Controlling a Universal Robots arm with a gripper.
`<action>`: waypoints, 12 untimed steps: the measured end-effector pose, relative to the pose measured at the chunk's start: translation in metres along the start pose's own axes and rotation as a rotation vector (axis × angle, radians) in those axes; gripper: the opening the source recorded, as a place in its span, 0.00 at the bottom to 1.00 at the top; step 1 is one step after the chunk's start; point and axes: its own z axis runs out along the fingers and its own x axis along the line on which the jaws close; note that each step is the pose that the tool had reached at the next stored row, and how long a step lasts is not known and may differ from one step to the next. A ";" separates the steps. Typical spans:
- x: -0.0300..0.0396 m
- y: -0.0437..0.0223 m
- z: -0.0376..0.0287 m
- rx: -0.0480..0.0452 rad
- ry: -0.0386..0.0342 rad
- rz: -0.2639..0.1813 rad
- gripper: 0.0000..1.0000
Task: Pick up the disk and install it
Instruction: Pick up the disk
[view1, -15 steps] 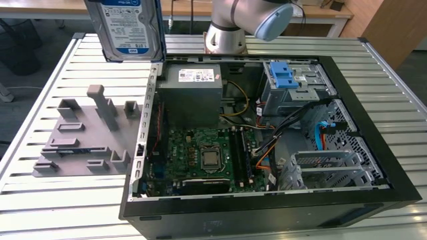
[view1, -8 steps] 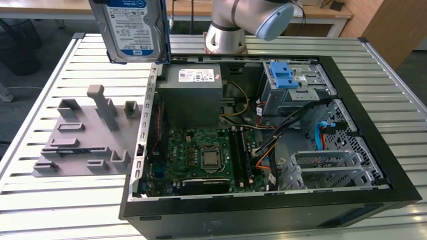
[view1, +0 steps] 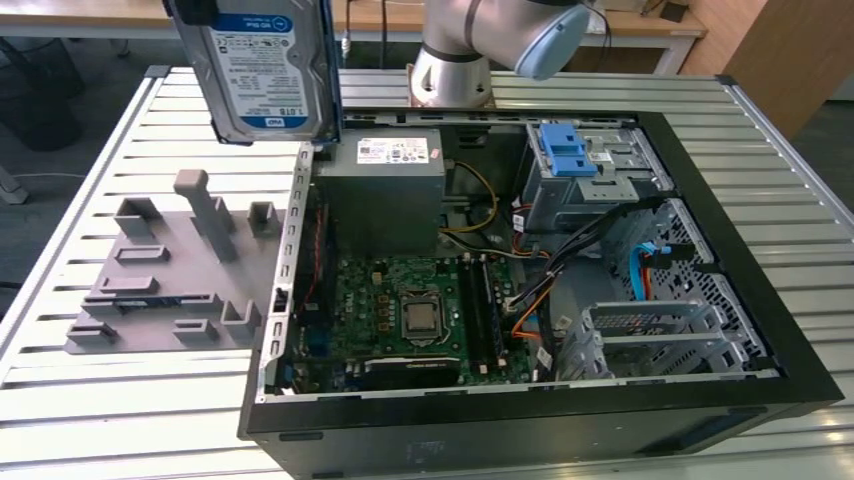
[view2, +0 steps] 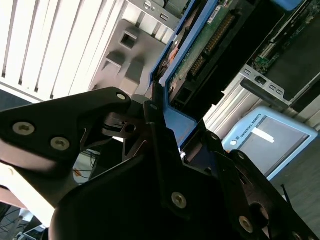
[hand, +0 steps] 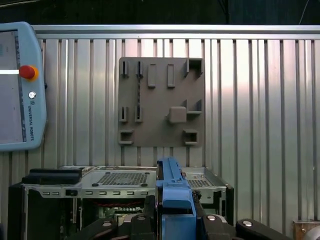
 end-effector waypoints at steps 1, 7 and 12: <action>0.0013 -0.0015 0.0000 -0.0001 0.0001 0.000 0.36; 0.0061 -0.0201 -0.0002 -0.0002 0.0001 0.000 0.36; 0.0071 -0.0390 0.0001 -0.0002 0.0002 0.000 0.36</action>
